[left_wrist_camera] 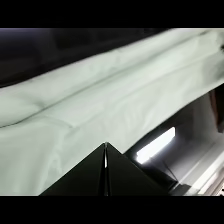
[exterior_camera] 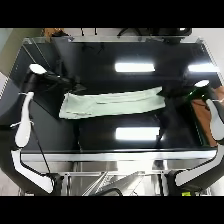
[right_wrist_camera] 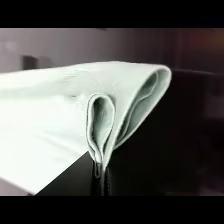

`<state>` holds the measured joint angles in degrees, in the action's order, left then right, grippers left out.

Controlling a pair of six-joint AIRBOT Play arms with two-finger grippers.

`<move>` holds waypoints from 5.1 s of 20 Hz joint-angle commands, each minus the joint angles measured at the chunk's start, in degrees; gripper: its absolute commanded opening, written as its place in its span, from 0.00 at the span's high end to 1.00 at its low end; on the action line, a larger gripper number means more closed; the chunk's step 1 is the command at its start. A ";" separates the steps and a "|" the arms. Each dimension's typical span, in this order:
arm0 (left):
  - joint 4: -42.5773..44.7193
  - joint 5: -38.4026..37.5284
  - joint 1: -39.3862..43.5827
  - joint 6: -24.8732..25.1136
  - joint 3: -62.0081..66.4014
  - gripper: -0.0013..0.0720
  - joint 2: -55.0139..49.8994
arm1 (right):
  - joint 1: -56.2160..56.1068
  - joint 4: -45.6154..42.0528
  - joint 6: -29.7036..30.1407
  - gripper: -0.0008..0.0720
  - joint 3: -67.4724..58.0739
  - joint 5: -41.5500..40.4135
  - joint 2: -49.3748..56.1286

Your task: Fold the shirts.

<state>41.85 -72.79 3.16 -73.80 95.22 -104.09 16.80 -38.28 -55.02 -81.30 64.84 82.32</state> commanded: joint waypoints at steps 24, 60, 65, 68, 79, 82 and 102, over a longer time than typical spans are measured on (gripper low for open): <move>-13.42 -1.46 11.98 0.24 15.61 0.97 5.38 | -10.23 3.93 -13.14 0.96 -14.88 14.60 -14.51; -18.86 -5.29 -0.35 11.43 -37.48 0.97 45.99 | -15.02 3.65 -8.68 0.29 2.58 1.99 8.46; -18.95 -5.25 -0.35 11.45 -37.44 0.97 45.99 | -15.28 13.86 -3.21 0.96 1.66 2.08 8.66; -18.95 -5.27 -0.35 11.45 -37.44 0.97 45.99 | -11.74 14.40 -3.54 0.96 -4.33 2.21 2.84; -18.93 -5.27 -0.35 11.96 -37.46 0.97 45.99 | 23.74 14.53 -27.67 0.96 -32.83 3.23 -6.27; -18.93 -5.22 -0.35 12.37 -37.46 0.97 45.99 | 32.39 13.81 -32.26 0.96 -32.83 9.79 -6.84; -19.02 -4.57 -0.35 17.46 -37.46 0.97 45.99 | 46.66 -37.57 -43.76 0.96 -13.40 40.54 -19.17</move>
<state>22.85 -77.73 2.85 -57.47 57.78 -58.15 63.40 -68.75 -99.44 -101.71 104.71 64.66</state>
